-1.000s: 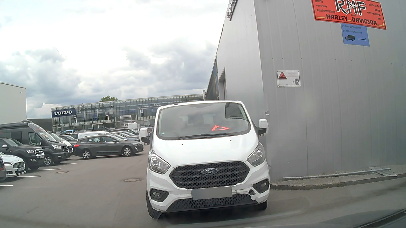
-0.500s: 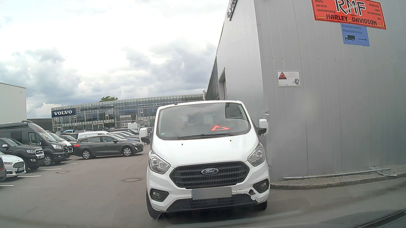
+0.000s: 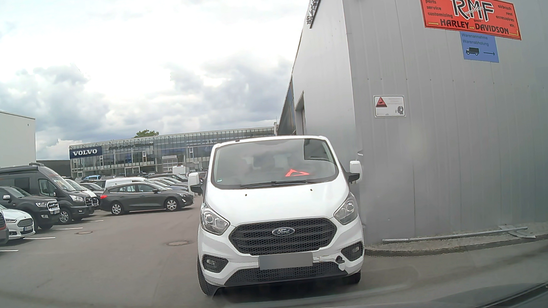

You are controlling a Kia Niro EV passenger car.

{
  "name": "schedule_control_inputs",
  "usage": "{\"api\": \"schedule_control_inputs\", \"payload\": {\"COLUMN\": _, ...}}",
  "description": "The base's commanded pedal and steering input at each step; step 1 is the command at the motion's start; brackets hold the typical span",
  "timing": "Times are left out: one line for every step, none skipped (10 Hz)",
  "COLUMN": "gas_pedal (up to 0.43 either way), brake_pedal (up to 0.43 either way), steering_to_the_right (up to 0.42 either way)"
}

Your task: Follow the waypoints while adhering to traffic rules and regulations

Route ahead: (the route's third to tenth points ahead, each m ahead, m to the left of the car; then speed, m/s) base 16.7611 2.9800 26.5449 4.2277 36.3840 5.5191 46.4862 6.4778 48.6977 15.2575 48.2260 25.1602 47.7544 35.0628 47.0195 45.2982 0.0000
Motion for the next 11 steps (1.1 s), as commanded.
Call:
{"api": "schedule_control_inputs", "payload": {"gas_pedal": 0.000, "brake_pedal": 0.470, "steering_to_the_right": -0.462}}
{"api": "schedule_control_inputs", "payload": {"gas_pedal": 0.000, "brake_pedal": 0.470, "steering_to_the_right": -0.462}}
{"api": "schedule_control_inputs", "payload": {"gas_pedal": 0.000, "brake_pedal": 0.470, "steering_to_the_right": -0.462}}
{"api": "schedule_control_inputs", "payload": {"gas_pedal": 0.000, "brake_pedal": 0.470, "steering_to_the_right": -0.463}}
{"api": "schedule_control_inputs", "payload": {"gas_pedal": 0.000, "brake_pedal": 0.470, "steering_to_the_right": -0.462}}
{"api": "schedule_control_inputs", "payload": {"gas_pedal": 0.000, "brake_pedal": 0.470, "steering_to_the_right": -0.462}}
{"api": "schedule_control_inputs", "payload": {"gas_pedal": 0.000, "brake_pedal": 0.470, "steering_to_the_right": -0.462}}
{"api": "schedule_control_inputs", "payload": {"gas_pedal": 0.000, "brake_pedal": 0.470, "steering_to_the_right": -0.462}}
{"api": "schedule_control_inputs", "payload": {"gas_pedal": 0.000, "brake_pedal": 0.470, "steering_to_the_right": -0.463}}
{"api": "schedule_control_inputs", "payload": {"gas_pedal": 0.000, "brake_pedal": 0.470, "steering_to_the_right": -0.462}}
{"api": "schedule_control_inputs", "payload": {"gas_pedal": 0.000, "brake_pedal": 0.470, "steering_to_the_right": -0.462}}
